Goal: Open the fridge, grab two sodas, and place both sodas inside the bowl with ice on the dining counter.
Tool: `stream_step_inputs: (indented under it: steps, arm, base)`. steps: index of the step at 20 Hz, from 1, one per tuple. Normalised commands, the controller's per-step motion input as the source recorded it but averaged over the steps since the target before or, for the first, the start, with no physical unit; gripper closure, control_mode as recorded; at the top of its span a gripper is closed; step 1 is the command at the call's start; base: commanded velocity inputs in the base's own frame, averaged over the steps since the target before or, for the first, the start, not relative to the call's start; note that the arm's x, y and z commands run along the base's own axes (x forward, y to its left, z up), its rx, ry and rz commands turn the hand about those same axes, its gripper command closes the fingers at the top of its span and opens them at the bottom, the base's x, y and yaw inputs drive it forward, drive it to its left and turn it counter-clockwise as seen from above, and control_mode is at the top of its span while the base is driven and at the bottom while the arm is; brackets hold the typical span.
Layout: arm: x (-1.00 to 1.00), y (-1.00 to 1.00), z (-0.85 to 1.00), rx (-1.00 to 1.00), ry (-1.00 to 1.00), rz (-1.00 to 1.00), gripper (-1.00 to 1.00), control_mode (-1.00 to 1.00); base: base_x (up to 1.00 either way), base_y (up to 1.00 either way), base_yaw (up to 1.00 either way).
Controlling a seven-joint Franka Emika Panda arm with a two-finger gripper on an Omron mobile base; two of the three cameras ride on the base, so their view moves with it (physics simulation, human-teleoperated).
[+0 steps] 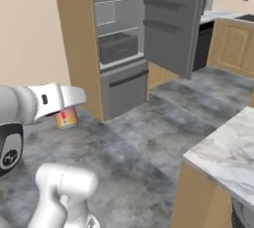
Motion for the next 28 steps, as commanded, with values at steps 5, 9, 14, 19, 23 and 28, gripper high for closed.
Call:
stream_step_inputs:
  steps: [5,9,14,19,23,28]
  arm:
    - [0.00,0.00,0.00,0.00,0.00,0.00,1.00,1.00]
    - [0.00,0.00,0.00,0.00,0.00,0.00,1.00,1.00]
    - [0.00,0.00,0.00,0.00,0.00,0.00,1.00,1.00]
    - [0.00,0.00,0.00,0.00,0.00,0.00,1.00,1.00]
    - [0.00,0.00,0.00,0.00,0.00,0.00,1.00,1.00]
    - [0.00,0.00,0.00,0.00,0.00,0.00,1.00,1.00]
  base:
    - [-0.08,-0.64,-0.34]
    - [0.00,-0.92,-0.22]
    - [0.02,-1.00,-0.17]
    - [0.00,-0.96,-0.24]
    - [-0.06,-0.80,-0.40]
    - [-0.07,-0.73,-0.49]
